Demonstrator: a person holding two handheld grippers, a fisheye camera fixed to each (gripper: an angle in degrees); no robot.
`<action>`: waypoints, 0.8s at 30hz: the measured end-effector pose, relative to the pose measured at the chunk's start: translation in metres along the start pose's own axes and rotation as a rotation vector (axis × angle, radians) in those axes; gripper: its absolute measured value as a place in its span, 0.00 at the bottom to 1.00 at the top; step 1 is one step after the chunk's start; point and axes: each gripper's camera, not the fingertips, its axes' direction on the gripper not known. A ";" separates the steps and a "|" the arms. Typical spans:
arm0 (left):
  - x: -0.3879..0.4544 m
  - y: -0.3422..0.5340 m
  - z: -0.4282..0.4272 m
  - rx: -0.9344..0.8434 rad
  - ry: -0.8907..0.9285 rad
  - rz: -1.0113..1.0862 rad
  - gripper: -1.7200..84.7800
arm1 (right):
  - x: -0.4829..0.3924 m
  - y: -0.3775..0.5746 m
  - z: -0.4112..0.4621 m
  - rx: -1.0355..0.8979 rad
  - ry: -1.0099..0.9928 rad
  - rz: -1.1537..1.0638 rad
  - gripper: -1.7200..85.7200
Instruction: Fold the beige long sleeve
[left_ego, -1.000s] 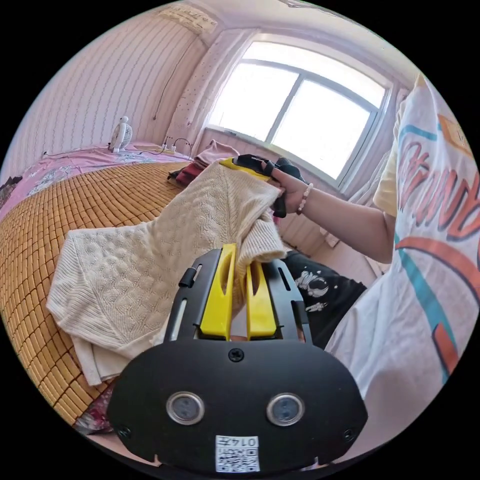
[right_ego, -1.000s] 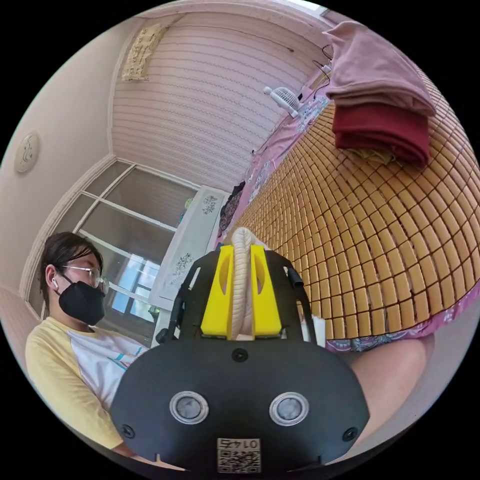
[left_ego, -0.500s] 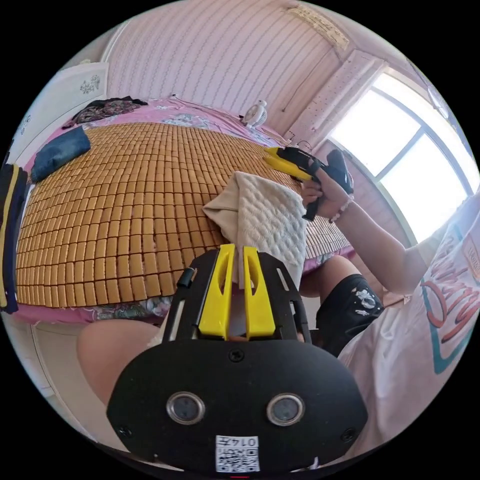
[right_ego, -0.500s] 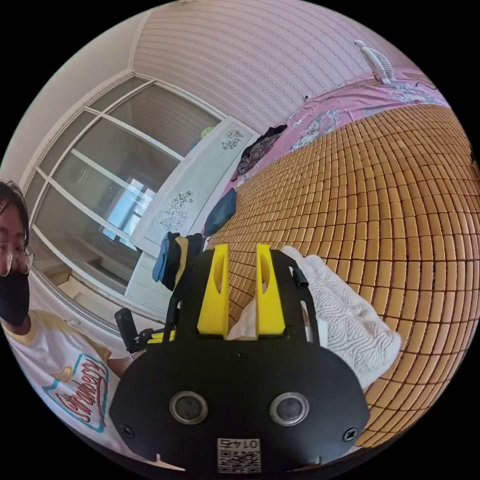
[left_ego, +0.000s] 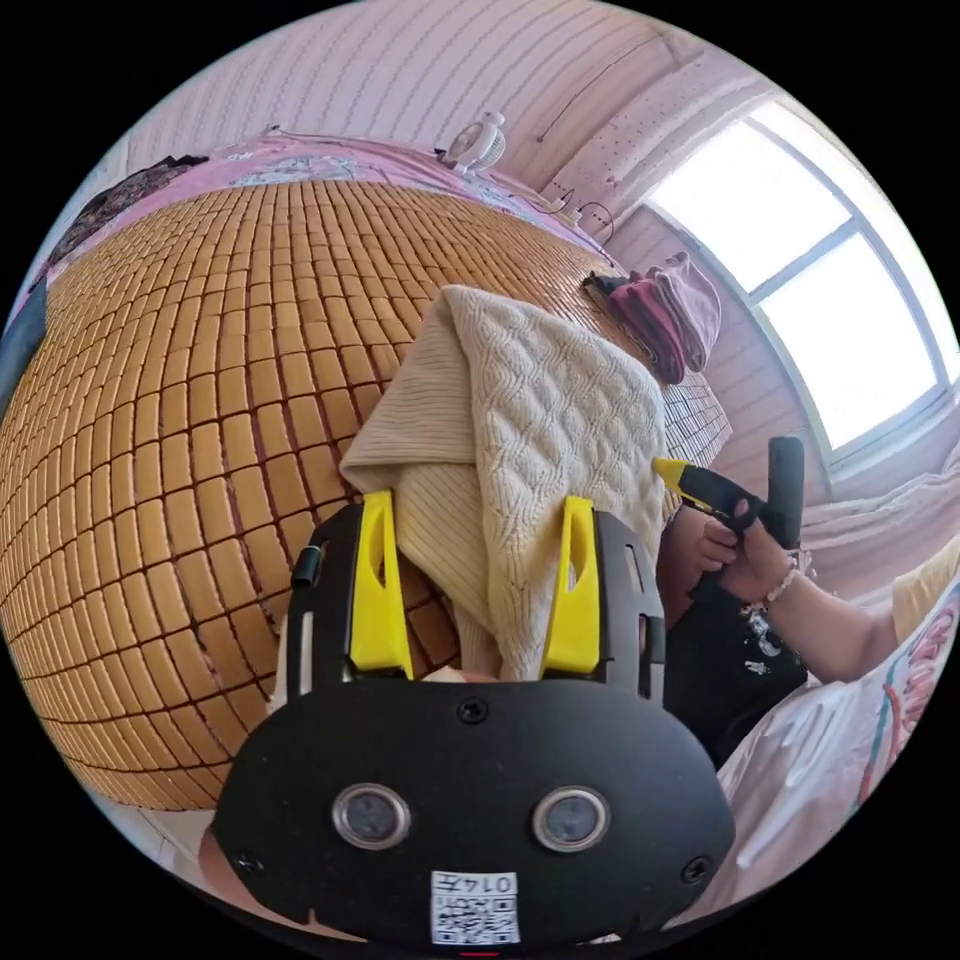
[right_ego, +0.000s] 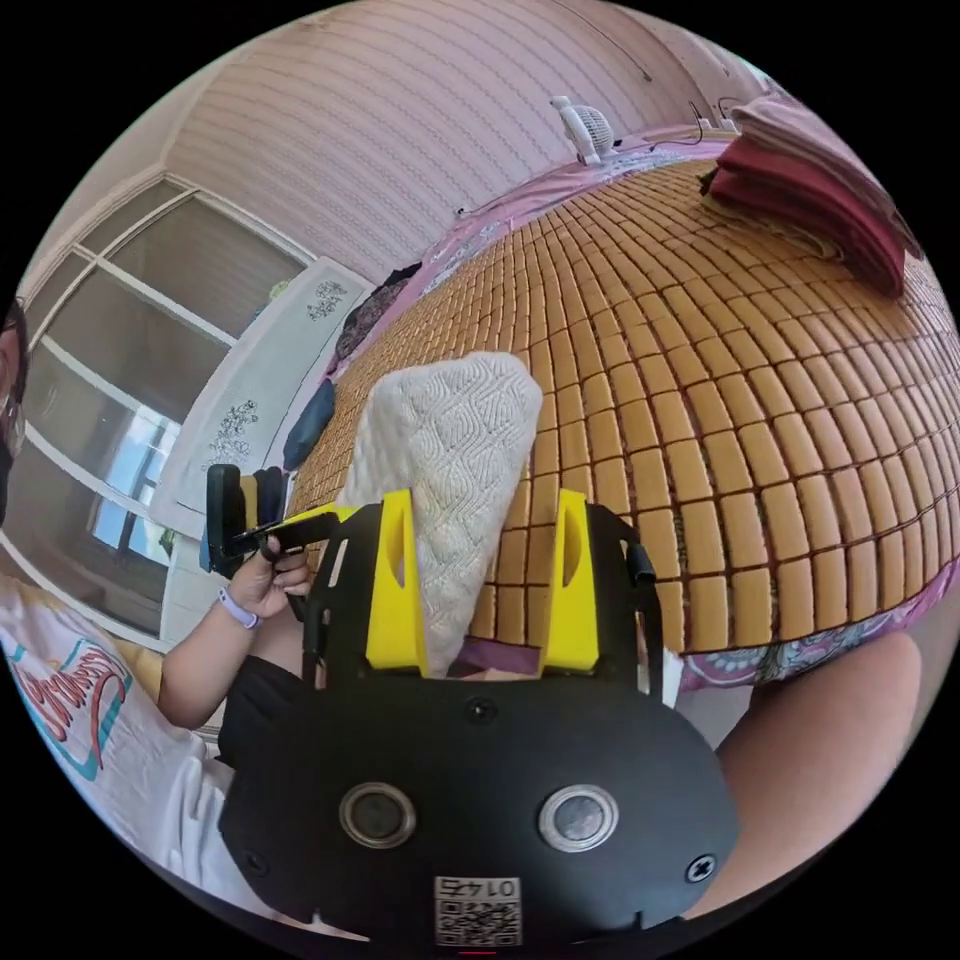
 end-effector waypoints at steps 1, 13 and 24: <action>-0.002 -0.003 0.001 -0.033 -0.013 0.010 0.26 | 0.004 0.001 0.008 -0.008 -0.076 0.016 0.19; -0.047 0.025 0.000 -0.099 0.226 -0.082 0.13 | 0.003 -0.012 0.055 -0.118 -0.224 -0.026 0.13; -0.098 0.093 -0.100 0.156 0.129 -0.229 0.12 | -0.097 -0.062 0.141 -0.297 -0.357 -0.290 0.10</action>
